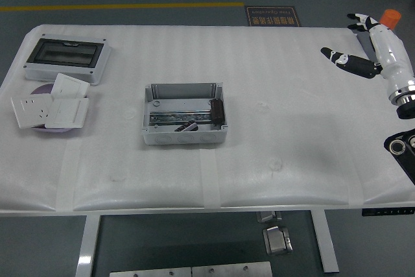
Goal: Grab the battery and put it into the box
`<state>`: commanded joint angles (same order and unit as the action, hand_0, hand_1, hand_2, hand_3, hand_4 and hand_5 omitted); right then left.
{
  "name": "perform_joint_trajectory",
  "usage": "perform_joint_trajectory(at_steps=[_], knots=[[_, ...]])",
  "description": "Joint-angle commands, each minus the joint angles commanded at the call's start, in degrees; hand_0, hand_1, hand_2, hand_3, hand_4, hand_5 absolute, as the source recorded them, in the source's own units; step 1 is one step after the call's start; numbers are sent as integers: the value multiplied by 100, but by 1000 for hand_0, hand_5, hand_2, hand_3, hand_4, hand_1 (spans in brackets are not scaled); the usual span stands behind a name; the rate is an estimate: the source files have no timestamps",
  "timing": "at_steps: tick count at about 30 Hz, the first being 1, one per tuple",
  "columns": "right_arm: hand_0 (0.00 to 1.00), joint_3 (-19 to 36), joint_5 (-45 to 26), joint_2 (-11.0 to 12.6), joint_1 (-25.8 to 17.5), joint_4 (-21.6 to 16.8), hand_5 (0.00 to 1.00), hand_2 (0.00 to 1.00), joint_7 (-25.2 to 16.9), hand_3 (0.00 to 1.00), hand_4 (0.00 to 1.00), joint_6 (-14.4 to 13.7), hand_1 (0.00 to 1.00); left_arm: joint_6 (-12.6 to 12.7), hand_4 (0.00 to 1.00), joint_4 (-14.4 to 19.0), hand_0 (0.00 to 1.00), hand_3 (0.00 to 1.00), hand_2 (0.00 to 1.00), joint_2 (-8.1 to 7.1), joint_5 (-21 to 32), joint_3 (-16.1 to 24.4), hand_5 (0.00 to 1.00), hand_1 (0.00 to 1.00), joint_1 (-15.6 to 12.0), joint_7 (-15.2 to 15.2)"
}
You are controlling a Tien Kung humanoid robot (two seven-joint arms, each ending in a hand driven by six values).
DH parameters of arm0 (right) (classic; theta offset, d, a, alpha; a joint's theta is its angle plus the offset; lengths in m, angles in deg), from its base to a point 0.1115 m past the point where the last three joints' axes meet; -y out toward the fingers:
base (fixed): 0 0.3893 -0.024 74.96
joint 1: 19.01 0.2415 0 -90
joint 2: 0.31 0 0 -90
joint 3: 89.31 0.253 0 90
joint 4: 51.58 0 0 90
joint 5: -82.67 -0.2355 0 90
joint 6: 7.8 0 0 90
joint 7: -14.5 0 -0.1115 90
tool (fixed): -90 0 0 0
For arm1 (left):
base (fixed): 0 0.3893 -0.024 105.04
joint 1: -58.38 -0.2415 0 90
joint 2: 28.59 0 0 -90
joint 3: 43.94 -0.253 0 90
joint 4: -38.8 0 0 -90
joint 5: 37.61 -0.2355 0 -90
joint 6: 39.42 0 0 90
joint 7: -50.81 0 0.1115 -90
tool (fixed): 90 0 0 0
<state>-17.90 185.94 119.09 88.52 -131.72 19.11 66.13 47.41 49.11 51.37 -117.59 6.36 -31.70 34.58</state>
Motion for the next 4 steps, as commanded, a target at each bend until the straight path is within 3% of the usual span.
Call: perform_joint_trajectory(at_steps=[4], knots=[[949,13,13,-14,1,-2,625,767,19,869,938,12,799,8,443,0,625,579,466,7,18,-17,415,641,17,9]])
